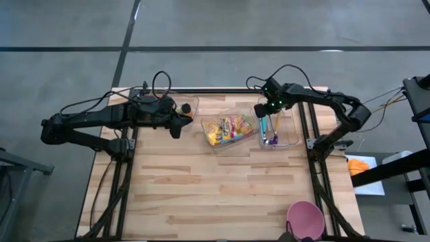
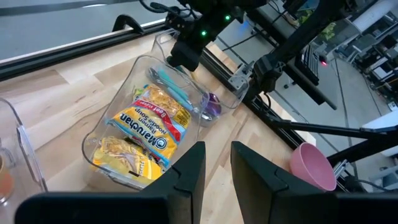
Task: Pick & Place Food Item
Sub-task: Put the blue spoon into the right transparent bin, then return to Home Position
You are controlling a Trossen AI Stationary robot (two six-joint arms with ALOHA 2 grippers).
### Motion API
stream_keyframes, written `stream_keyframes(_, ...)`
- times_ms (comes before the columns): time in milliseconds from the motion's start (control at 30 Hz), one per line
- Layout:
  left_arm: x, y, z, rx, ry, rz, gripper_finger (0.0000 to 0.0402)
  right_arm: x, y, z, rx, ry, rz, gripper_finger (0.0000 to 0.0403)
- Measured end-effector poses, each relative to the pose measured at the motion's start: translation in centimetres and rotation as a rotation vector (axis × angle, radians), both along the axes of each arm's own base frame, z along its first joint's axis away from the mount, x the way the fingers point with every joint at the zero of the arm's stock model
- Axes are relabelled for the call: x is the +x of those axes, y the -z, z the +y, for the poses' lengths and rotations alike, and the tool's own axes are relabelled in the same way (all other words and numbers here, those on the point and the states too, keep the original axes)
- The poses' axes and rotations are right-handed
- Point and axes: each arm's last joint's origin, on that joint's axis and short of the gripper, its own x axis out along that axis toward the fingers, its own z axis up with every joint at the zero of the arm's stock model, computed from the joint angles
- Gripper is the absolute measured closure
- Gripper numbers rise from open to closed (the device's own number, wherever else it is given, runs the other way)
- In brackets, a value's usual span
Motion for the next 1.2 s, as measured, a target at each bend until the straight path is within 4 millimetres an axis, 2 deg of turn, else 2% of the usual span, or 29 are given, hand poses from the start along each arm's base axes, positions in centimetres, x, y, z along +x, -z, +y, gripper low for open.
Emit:
stream_keyframes(300, 0.0, 0.0, 0.0, 0.001, -0.003, 0.0, 0.0315, -0.4, -1.3, 0.3, -0.053, -0.004, -0.007, 0.0383)
stream_keyframes(667, 0.0, 0.0, 0.0, 0.001, -0.003, 0.002, 0.0315, -0.6, -1.3, 0.6, -0.011, -0.017, -0.008, 0.0244)
stream_keyframes(900, 0.0, 0.0, 0.0, 0.002, -0.003, 0.004, 0.0315, -0.6, -1.5, 0.7, -0.015, -0.005, -0.014, 0.0194)
stream_keyframes(1033, -0.2, 0.0, 0.0, 0.019, 0.006, 0.007, 0.0315, -1.0, -3.1, 1.2, -0.073, -0.023, -0.059, 0.0187)
stream_keyframes(1200, -1.3, -1.0, -0.2, 0.094, 0.031, -0.025, 0.0315, -1.7, -7.6, 3.9, -0.202, -0.153, -0.21, 0.0187)
